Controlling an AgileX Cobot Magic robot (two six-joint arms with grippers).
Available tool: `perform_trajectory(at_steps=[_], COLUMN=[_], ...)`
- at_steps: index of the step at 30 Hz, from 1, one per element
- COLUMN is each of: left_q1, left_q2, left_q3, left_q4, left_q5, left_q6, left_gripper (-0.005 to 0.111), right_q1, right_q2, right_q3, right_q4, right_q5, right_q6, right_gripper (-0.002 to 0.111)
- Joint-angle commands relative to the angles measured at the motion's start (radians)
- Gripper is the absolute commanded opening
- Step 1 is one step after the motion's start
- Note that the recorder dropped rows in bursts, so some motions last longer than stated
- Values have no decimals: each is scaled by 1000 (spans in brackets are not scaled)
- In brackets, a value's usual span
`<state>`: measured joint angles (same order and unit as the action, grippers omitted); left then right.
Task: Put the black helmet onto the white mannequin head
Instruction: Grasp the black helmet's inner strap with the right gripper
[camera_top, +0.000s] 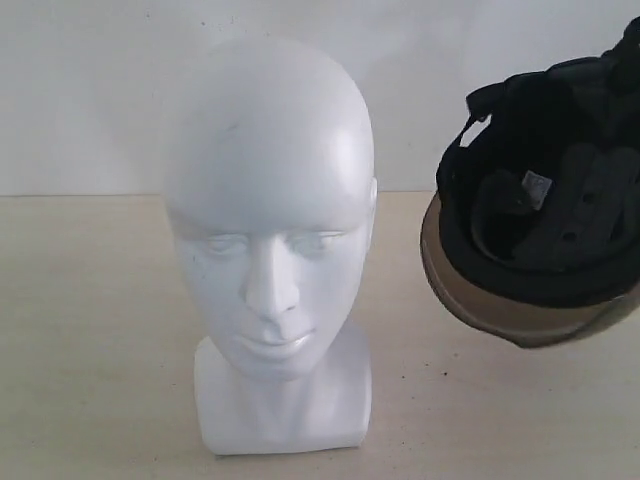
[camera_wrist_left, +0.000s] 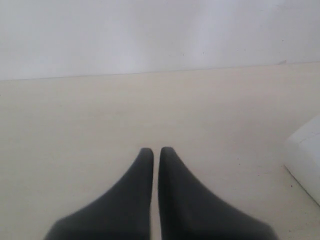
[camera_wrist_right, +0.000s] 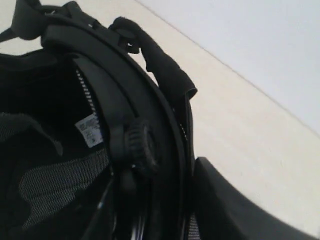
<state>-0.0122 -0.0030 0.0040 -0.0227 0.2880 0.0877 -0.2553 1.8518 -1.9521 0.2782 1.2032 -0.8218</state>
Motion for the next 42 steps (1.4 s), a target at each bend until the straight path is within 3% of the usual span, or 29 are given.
perform_trajectory(at_steps=[1,14,23,25,27,29,32,38,42], left_q1=[-9,-9,-9,-9,-9,-9,-9,-9,-9], left_q2=[3,3,3,3,3,3,3,3,3], left_q3=[-4,-4,-4,-4,-4,-4,-4,-4,-4], left_q4=[-10,-10,-10,-10,-10,-10,-10,-10,-10], left_q5=[-5,-5,-5,-5,-5,-5,-5,-5,-5], left_q6=[-1,-1,-1,-1,-1,-1,-1,-1,-1], left_gripper=[4,4,4,4,4,4,4,4,4], right_q1=[-3,-1,41,81,122,127,127,127,127], right_q2=[-30,-25,-25,-25,-25,-25,-30,-123,-210], right_q3=[33,362,465,467,467,467,467,463,463], right_q4=[242,292,290,260,205,202,163,124,128], right_q5=[18,18,-25,-58,-107,-146,-193,-275,-305], right_q6=[-311,-716,-759,-758,-741,-691,-660,-637,-494], right_gripper=[0,0,1,14,46,65,72,72,71])
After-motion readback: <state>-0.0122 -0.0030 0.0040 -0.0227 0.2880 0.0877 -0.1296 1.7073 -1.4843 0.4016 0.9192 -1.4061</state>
